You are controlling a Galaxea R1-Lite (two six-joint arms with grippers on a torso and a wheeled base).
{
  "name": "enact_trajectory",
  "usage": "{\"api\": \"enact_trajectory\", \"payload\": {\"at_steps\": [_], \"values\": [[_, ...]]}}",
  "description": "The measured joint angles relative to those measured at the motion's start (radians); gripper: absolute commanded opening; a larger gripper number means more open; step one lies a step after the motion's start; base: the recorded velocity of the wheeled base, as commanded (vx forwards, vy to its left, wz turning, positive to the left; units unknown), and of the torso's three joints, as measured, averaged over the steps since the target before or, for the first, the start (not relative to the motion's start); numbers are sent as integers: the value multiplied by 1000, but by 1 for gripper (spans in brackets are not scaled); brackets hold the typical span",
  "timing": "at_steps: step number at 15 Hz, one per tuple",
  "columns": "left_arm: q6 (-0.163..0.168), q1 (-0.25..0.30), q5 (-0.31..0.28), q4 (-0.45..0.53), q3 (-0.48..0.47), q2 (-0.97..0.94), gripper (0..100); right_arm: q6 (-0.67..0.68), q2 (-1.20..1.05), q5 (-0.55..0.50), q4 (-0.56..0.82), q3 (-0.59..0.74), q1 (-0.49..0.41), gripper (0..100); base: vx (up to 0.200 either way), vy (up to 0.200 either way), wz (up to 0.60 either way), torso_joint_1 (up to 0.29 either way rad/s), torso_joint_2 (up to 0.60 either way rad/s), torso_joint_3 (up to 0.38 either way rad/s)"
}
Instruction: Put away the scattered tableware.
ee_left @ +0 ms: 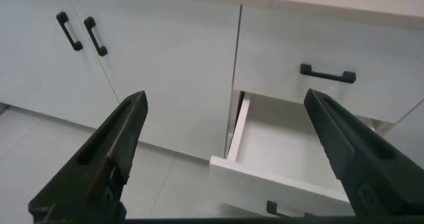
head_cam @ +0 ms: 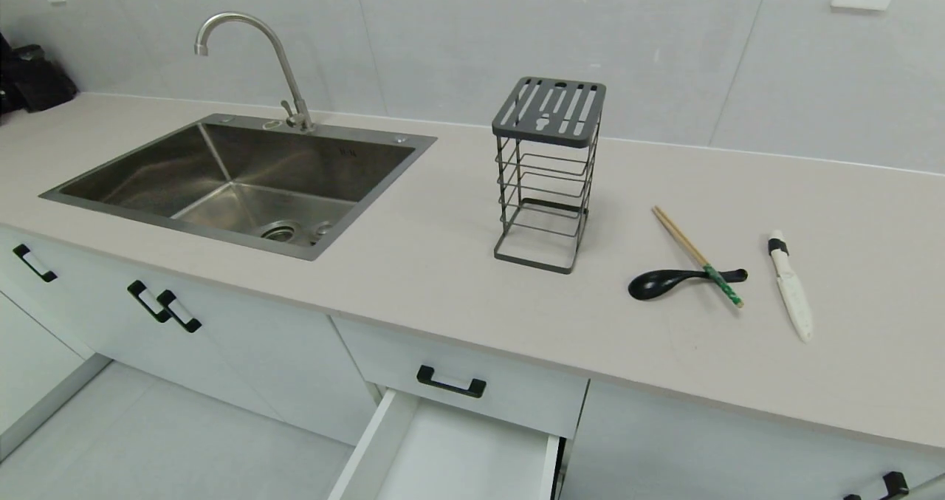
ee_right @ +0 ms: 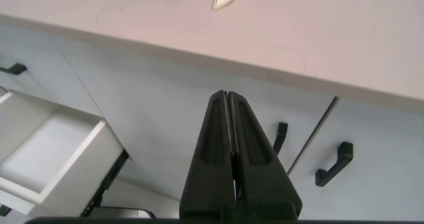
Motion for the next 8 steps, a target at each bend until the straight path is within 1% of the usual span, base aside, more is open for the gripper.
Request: {"api": "enact_trajectory", "payload": {"at_steps": [7,8], "values": [[0,0,0,-1,0,0,100,-2,0,7,0,1,0,0,0,0,0,290,-556,-272],[0,0,0,-1,0,0,100,-1,0,6,0,1,0,100,0,0,0,300,-583,-290]]}}
